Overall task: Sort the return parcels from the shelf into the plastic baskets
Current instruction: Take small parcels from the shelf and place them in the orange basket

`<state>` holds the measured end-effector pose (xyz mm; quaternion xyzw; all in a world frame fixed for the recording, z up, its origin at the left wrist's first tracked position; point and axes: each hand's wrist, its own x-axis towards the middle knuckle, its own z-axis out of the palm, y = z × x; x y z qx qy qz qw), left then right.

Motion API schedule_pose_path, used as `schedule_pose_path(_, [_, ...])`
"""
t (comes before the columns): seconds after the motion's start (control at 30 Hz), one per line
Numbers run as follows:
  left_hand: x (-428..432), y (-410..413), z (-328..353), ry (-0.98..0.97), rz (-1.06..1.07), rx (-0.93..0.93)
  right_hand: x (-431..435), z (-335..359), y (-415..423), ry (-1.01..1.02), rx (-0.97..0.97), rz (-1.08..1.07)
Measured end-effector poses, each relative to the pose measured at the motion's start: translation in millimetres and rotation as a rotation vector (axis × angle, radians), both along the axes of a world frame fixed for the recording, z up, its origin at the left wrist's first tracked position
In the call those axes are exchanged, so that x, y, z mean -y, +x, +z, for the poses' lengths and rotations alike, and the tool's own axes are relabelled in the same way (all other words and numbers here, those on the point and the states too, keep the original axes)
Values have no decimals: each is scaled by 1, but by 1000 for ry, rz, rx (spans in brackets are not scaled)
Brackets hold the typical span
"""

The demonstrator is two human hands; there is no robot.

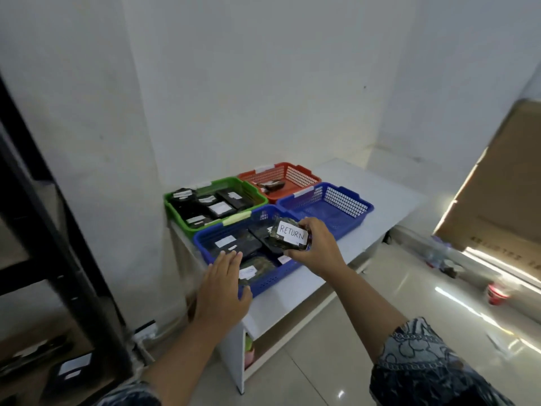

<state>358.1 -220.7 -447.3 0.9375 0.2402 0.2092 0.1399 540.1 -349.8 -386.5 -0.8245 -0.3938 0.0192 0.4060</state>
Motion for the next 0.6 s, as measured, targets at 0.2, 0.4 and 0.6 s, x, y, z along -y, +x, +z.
schedule_pose_path(0.2, [-22, 85, -19, -36, -61, -5, -20, -10, 83, -43, 25, -52])
schedule_pose_path(0.4, [-73, 178, -17, -57, -26, -34, -72, -9, 171, -87, -3, -49])
schedule_pose_path(0.6, [-113, 260, -24, -105, 8, -51, -114, -6, 255, -134, -25, -20])
